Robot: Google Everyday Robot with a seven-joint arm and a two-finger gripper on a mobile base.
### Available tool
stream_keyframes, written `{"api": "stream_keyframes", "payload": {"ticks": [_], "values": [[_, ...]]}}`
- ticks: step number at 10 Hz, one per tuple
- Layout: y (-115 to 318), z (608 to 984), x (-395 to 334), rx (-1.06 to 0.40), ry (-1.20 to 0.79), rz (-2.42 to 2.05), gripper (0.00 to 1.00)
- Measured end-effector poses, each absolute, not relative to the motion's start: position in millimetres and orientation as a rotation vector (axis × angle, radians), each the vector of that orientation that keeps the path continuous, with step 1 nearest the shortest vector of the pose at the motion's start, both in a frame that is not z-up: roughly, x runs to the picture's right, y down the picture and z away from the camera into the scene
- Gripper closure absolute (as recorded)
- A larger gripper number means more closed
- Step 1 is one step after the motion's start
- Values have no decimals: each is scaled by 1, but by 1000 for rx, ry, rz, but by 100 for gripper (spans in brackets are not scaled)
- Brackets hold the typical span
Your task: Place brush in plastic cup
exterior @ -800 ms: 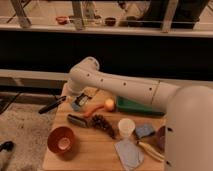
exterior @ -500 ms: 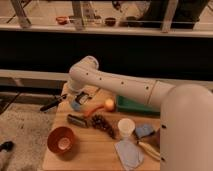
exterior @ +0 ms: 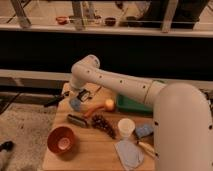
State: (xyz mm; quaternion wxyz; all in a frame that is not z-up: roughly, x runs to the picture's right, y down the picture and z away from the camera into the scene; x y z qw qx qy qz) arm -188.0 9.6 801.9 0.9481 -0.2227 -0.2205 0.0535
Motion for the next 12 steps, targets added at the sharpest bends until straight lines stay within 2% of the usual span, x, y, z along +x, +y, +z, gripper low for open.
{"api": "stream_keyframes", "payload": {"ticks": [12], "values": [[21,831,-177,-478,-422,123,100]]}}
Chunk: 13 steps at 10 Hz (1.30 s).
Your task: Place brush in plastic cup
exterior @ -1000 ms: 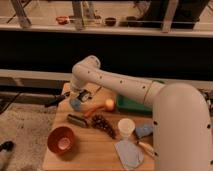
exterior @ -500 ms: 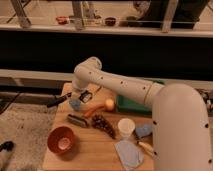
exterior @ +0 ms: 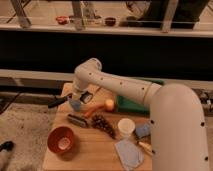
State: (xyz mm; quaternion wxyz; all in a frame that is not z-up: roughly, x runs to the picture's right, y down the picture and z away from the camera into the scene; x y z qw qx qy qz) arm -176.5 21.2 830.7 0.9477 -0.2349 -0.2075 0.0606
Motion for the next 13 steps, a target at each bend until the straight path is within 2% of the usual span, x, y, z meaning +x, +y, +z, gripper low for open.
{"api": "stream_keyframes", "payload": {"ticks": [13], "values": [[28,863,-168,-498,-388,136,100]]}}
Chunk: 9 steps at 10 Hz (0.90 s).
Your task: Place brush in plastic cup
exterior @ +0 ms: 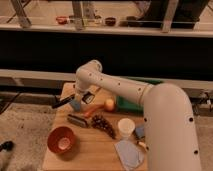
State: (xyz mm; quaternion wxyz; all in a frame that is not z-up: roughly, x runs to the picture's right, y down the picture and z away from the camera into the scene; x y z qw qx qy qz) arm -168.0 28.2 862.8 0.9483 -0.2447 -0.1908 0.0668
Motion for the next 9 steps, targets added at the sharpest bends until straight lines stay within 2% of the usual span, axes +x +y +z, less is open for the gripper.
{"api": "stream_keyframes", "payload": {"ticks": [7,8,9], "values": [[34,870,-167,-516,-379,136,99],[35,870,-167,-519,-381,132,96],[35,870,-168,-522,-381,128,87]]}}
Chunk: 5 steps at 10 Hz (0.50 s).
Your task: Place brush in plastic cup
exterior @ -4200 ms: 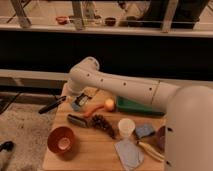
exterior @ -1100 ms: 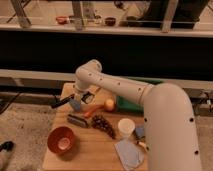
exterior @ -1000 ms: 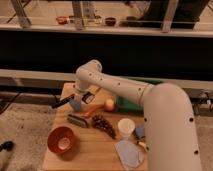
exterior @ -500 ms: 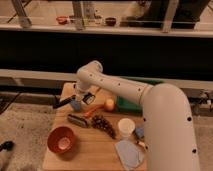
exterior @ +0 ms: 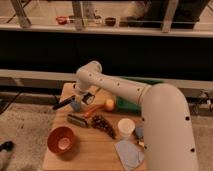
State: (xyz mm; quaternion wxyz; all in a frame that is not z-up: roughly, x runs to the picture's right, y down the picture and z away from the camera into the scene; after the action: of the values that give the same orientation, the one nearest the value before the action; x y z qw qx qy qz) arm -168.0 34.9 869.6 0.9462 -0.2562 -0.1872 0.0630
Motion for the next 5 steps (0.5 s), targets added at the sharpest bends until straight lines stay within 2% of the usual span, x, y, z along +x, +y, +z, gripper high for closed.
{"api": "stream_keyframes", "payload": {"ticks": [2,3,4,5], "values": [[36,869,-168,-527,-382,123,65],[36,869,-168,-528,-382,122,60],[36,868,-168,-532,-380,119,44],[36,867,-168,-531,-381,119,36]]}}
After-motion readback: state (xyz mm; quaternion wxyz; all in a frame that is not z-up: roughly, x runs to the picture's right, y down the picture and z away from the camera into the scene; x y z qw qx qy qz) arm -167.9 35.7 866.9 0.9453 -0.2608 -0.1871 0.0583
